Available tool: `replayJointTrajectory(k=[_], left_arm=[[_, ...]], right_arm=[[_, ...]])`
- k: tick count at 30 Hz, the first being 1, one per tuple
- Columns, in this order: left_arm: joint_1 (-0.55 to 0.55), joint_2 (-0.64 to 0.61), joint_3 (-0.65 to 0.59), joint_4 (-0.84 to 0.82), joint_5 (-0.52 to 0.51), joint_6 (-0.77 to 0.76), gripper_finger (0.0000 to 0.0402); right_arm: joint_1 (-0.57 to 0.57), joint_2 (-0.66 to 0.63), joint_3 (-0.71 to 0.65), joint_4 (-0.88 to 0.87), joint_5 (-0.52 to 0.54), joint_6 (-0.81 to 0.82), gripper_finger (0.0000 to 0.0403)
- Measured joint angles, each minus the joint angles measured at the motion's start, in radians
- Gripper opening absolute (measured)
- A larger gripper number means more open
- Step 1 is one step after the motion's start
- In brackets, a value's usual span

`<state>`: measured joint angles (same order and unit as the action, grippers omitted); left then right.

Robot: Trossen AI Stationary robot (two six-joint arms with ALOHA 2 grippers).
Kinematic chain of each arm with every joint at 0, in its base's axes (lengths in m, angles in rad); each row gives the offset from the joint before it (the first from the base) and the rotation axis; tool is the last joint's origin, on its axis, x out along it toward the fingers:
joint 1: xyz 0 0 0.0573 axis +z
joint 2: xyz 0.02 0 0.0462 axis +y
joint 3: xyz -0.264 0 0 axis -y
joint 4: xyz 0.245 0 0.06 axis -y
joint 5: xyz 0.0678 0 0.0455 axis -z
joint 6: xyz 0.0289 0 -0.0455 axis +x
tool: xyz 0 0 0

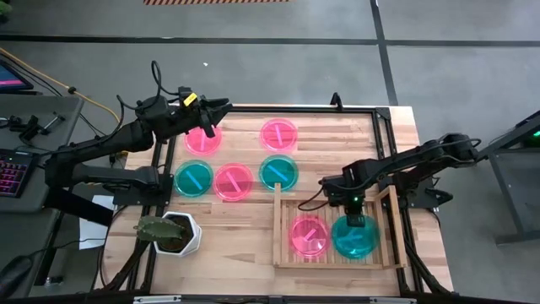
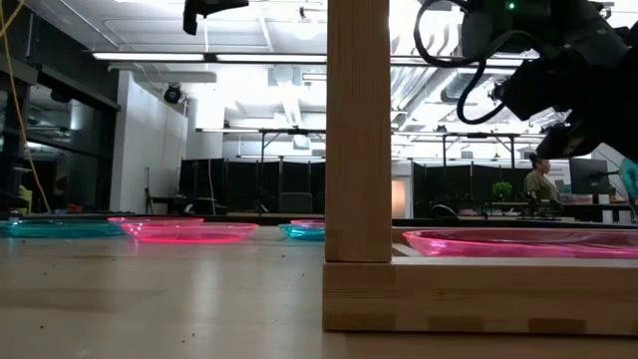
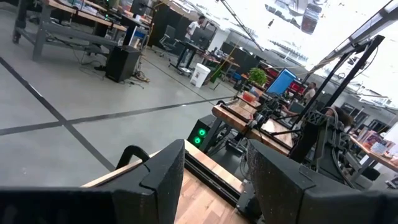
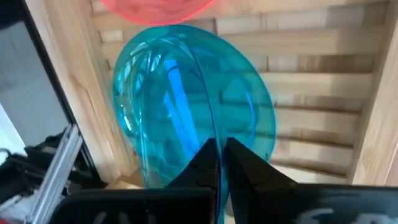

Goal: Place and stack plates onto a shelf
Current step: Stack the blue plate on top of the blue plate on the shelf

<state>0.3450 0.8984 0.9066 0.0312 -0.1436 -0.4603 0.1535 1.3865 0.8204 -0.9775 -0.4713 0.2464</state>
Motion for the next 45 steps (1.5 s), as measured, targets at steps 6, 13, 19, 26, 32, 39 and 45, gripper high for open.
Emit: replayJointTrajectory(k=[6, 13, 19, 26, 32, 39, 45], left_arm=[[0.0, 0.0, 0.0, 0.0, 0.0, -0.001, 0.0164], [0.0, 0.0, 0.0, 0.0, 0.0, -0.001, 0.0164], [0.0, 0.0, 0.0, 0.0, 0.0, 0.0, 0.0164], [0.0, 0.0, 0.0, 0.0, 0.0, 0.0, 0.0164], [0.0, 0.0, 0.0, 0.0, 0.0, 0.0, 0.0164], [0.0, 0.0, 0.0, 0.0, 0.0, 0.0, 0.0164], [0.0, 0.0, 0.0, 0.0, -0.001, 0.0, 0.0164]], right_arm=[[0.0, 0.0, 0.0, 0.053, 0.0, 0.034, 0.0002], [0.0, 0.0, 0.0, 0.048, 0.004, 0.064, 0.0061], [0.0, 0.0, 0.0, 0.047, -0.001, 0.089, 0.0152], [0.0, 0.0, 0.0, 0.048, -0.063, 0.138, 0.0215], [0.0, 0.0, 0.003, 0.03, -0.075, 0.179, 0.0222], [0.0, 0.0, 0.003, 0.02, -0.056, 0.183, 0.0222], [0.0, 0.0, 0.003, 0.007, -0.051, 0.174, 0.0222]])
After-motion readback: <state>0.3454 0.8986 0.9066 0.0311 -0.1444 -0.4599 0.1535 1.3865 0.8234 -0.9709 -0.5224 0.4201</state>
